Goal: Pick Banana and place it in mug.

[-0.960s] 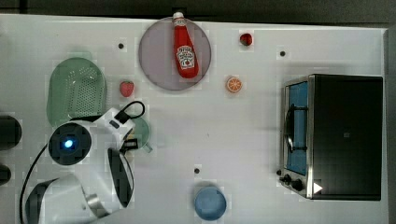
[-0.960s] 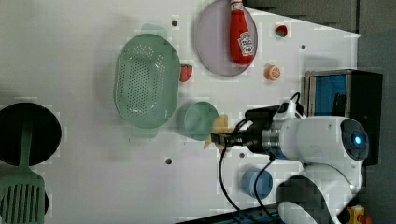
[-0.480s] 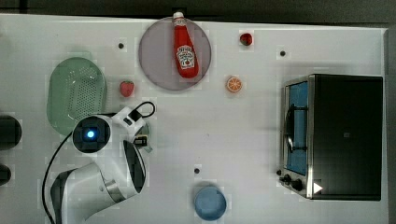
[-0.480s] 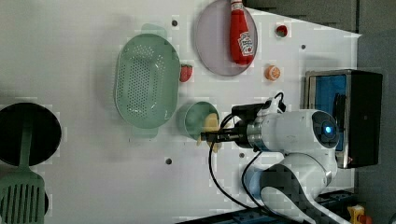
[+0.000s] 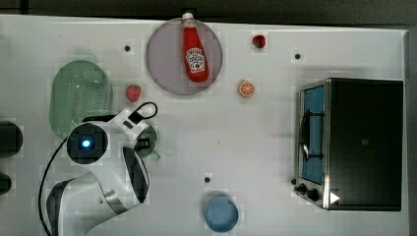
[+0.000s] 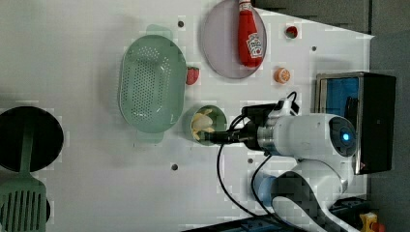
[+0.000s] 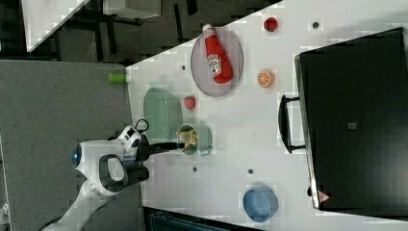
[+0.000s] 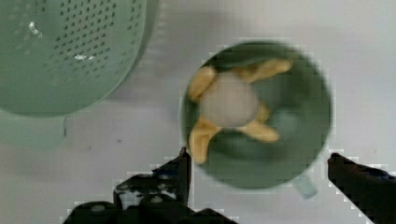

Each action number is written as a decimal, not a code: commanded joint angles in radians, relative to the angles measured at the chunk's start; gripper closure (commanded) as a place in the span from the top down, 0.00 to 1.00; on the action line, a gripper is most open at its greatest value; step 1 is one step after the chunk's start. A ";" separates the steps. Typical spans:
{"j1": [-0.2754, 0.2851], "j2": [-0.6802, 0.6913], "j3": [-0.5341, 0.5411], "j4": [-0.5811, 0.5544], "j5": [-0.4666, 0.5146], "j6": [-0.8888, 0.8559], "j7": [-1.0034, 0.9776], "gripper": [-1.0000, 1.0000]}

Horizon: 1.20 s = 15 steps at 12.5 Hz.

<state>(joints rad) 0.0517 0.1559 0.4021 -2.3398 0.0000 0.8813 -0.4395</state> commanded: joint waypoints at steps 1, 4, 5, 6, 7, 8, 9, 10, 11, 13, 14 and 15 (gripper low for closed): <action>-0.040 -0.114 -0.045 0.047 0.022 -0.003 0.062 1.00; -0.043 -0.272 -0.133 0.083 0.022 -0.157 0.062 1.00; -0.045 -0.320 -0.168 0.101 0.022 -0.234 0.062 1.00; -0.047 -0.362 -0.207 0.118 0.022 -0.318 0.062 1.00; -0.051 -0.394 -0.249 0.136 0.022 -0.392 0.062 1.00; -0.055 -0.419 -0.296 0.156 0.021 -0.444 0.062 1.00; -0.057 -0.436 -0.342 0.177 0.016 -0.471 0.062 1.00; -0.059 -0.447 -0.383 0.200 0.007 -0.478 0.062 1.00; -0.060 -0.453 -0.416 0.224 0.005 -0.503 0.062 1.00; -0.064 -0.451 -0.466 0.277 0.005 -0.581 0.093 1.00; -0.066 -0.447 -0.484 0.303 0.003 -0.608 0.167 1.00; -0.066 -0.446 -0.497 0.326 -0.003 -0.635 0.258 1.00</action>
<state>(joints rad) -0.0226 -0.2876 -0.1122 -2.0391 0.0047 0.2537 -0.3254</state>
